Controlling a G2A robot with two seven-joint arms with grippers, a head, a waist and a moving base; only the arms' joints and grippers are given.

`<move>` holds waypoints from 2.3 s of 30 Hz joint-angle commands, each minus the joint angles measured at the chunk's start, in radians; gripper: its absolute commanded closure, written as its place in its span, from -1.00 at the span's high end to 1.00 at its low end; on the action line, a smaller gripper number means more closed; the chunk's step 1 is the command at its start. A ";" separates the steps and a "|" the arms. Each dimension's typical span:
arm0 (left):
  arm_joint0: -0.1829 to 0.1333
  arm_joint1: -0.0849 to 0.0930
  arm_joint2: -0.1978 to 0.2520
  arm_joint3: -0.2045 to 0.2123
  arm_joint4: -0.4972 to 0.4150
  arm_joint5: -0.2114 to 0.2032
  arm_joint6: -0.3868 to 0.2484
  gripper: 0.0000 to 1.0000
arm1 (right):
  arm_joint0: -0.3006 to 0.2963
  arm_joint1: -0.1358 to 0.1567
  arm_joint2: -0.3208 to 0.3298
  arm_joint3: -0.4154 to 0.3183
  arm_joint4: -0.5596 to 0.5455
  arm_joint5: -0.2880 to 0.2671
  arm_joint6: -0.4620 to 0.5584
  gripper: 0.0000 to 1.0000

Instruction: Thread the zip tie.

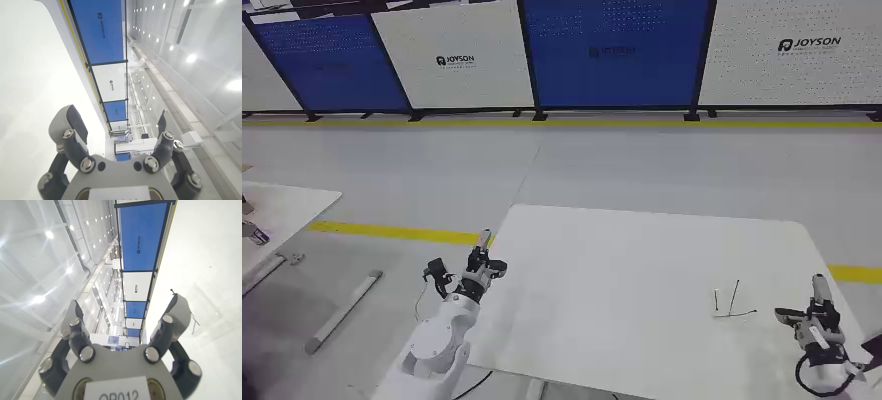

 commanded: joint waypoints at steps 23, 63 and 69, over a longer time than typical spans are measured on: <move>0.000 0.000 0.000 0.000 0.000 0.000 0.000 1.00 | -0.004 0.005 0.013 -0.006 -0.056 -0.016 0.066 1.00; 0.000 0.000 0.000 0.000 0.000 0.000 0.000 1.00 | 0.356 0.111 0.114 0.231 -0.329 0.109 1.179 1.00; 0.000 0.000 0.000 0.000 0.000 0.000 0.000 1.00 | 0.503 0.122 0.019 0.388 -0.384 0.096 1.337 1.00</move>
